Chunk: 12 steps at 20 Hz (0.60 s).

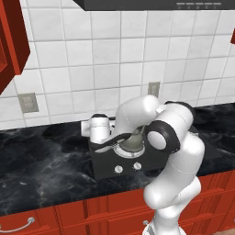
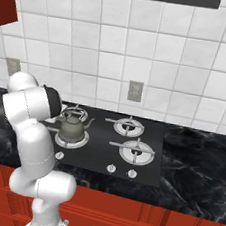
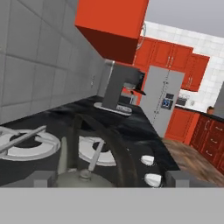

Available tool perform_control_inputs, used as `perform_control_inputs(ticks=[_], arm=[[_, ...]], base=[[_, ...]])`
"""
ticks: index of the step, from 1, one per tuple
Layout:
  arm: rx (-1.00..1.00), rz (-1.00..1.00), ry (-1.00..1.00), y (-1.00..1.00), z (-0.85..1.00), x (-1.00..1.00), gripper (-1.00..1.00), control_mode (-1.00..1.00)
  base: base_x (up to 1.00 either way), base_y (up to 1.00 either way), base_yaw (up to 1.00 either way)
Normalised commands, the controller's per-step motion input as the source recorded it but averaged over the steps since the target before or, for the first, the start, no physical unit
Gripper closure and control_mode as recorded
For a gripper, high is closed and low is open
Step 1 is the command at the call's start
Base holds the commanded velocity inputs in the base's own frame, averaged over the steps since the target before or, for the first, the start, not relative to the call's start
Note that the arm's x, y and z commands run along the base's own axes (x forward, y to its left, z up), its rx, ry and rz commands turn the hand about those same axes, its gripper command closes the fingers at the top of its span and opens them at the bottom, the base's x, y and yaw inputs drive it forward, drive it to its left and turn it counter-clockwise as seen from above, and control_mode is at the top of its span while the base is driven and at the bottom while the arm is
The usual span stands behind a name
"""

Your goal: Pick the kettle from the cabinet and place it on a stove burner. Then pick the pot from the counter and place it on another stove burner. Finally, turn both burners on.

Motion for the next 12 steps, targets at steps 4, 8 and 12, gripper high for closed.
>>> perform_control_inputs(ticks=[4,8,12], arm=[[0.0,-0.02,0.0,0.27,-0.15,-0.32,-1.0,-1.0],[0.0,-0.01,0.0,0.48,-0.18,-0.15,-1.0,-1.0],[0.0,0.0,0.0,0.53,-0.15,-0.01,-1.0,-1.0]], base=[[0.0,0.0,0.0],[0.0,0.0,0.0],[0.0,0.0,0.0]])
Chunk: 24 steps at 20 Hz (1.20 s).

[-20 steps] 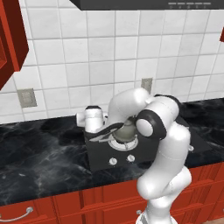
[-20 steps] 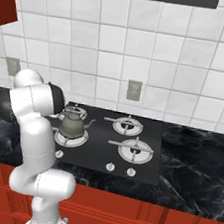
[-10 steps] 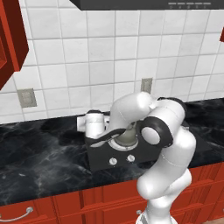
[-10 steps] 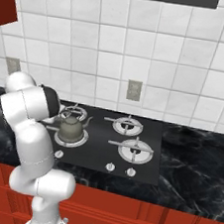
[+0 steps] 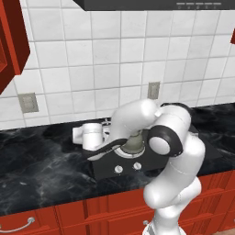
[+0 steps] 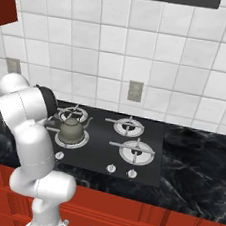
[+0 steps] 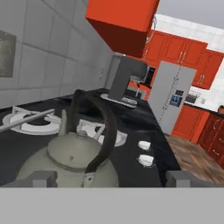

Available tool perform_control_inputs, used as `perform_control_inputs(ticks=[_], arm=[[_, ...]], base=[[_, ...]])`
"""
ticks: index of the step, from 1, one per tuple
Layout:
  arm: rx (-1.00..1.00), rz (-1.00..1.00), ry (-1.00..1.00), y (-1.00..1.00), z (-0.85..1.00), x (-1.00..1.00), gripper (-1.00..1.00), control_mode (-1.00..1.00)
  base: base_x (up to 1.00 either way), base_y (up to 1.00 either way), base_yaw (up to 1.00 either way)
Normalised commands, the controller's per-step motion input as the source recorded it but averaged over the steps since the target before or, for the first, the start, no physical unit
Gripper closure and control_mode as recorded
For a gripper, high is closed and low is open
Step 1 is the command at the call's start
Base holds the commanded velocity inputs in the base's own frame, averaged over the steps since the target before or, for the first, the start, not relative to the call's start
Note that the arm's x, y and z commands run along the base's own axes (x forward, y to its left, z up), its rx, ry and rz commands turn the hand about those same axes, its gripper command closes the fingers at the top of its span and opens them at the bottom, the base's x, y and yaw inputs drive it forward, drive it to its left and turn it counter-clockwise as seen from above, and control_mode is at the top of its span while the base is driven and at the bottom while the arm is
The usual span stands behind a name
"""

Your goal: Pick the kettle from the cabinet and place it on a stove burner. Then pick the pot from the counter and place it on another stove burner. Finally, turn both burners on.

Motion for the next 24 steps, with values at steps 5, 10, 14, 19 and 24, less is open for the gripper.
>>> perform_control_inputs(ticks=[5,10,14,19,24], arm=[[0.0,-0.02,-0.03,0.49,-0.04,-0.04,-1.0,-1.0],[0.0,-0.07,-0.1,0.21,0.17,-0.38,-1.0,-1.0],[0.0,-0.1,-0.13,0.02,0.34,-0.63,-1.0,-1.0],[0.0,-0.08,-0.11,0.0,0.41,-0.61,-1.0,-1.0],[0.0,-0.07,-0.08,0.0,0.43,-0.54,-1.0,-1.0]], base=[[0.0,0.0,0.0],[0.0,0.0,0.0],[0.0,0.0,0.0],[0.0,0.0,0.0],[0.0,0.0,0.0]])
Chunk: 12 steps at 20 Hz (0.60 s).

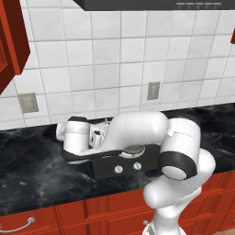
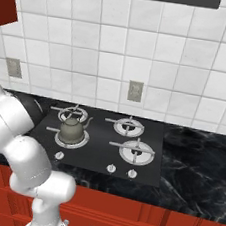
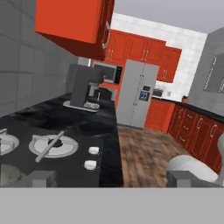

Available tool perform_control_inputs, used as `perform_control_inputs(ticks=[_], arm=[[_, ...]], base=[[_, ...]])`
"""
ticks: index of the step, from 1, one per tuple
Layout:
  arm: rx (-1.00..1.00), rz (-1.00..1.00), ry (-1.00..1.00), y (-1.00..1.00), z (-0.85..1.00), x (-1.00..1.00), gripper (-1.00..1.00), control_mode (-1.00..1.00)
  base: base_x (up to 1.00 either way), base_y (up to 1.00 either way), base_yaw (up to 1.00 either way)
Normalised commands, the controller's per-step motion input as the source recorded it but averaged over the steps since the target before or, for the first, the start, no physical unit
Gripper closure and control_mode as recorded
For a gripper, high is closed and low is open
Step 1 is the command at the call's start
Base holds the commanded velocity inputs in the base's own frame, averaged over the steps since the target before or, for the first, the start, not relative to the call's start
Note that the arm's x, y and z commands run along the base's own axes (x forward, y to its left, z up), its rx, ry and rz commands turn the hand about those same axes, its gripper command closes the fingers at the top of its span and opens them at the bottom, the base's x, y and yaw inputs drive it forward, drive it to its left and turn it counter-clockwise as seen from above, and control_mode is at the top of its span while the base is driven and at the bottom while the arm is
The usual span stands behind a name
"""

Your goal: Pick the kettle from the cabinet and place it on a stove burner. Then pick the pot from the counter and place it on another stove burner. Finally, turn both burners on.

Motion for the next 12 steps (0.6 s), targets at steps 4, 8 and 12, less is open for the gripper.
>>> perform_control_inputs(ticks=[4,8,12], arm=[[0.0,-0.01,-0.13,0.0,0.47,-0.49,-1.0,-1.0],[-0.01,0.0,-0.08,0.0,0.44,-0.36,-1.0,-1.0],[0.1,0.0,0.0,-0.09,0.38,-0.23,-1.0,-1.0]], base=[[0.0,0.0,0.0],[0.0,0.0,0.0],[0.0,0.0,0.0]])
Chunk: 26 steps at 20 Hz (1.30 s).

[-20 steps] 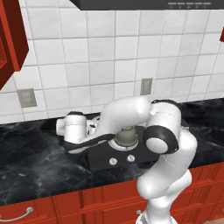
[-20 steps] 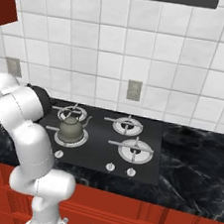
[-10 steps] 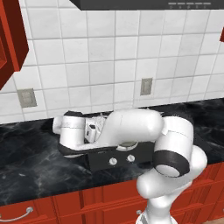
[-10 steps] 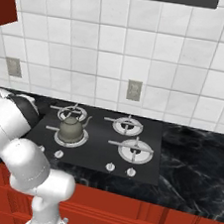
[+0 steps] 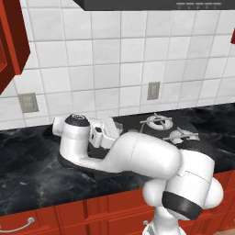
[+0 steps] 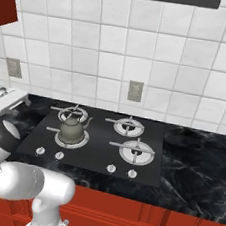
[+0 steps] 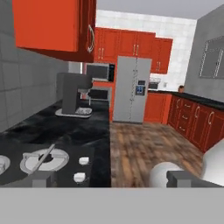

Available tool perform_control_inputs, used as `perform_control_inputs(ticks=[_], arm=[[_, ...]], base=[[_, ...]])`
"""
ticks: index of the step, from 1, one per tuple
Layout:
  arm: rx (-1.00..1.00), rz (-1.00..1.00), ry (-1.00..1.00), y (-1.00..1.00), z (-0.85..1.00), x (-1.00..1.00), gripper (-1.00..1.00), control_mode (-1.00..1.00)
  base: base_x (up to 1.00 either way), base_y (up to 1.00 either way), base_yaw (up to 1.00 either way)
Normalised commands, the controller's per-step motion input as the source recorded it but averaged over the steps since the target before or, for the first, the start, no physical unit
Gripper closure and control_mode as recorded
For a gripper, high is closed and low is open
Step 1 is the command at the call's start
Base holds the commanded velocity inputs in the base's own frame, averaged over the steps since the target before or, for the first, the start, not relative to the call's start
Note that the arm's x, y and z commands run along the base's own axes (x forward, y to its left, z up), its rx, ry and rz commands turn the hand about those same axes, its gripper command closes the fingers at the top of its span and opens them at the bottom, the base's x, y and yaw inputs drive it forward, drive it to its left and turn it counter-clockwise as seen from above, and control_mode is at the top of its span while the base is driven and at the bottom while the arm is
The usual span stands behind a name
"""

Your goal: Pick the kettle from the cabinet and place it on a stove burner. Then pick the pot from the counter and place it on another stove burner. Finally, turn both burners on.

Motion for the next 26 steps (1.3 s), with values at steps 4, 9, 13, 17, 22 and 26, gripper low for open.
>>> perform_control_inputs(ticks=[4,9,13,17,22,26], arm=[[0.17,0.01,0.0,-0.16,0.37,-0.31,-1.0,-1.0],[0.15,0.08,0.0,-0.2,0.26,-0.37,-1.0,-1.0],[0.15,0.1,0.0,-0.23,0.22,-0.36,-1.0,-1.0],[0.15,0.13,0.0,-0.19,0.14,-0.27,-1.0,-1.0],[0.13,0.17,0.0,-0.13,0.0,-0.18,-1.0,-1.0],[0.11,0.18,0.0,-0.07,-0.08,-0.04,-1.0,-1.0]], base=[[0.0,0.0,0.0],[0.0,0.0,0.0],[0.0,0.0,0.0],[0.0,0.0,0.0],[0.0,0.0,0.0],[0.0,0.0,0.0]])
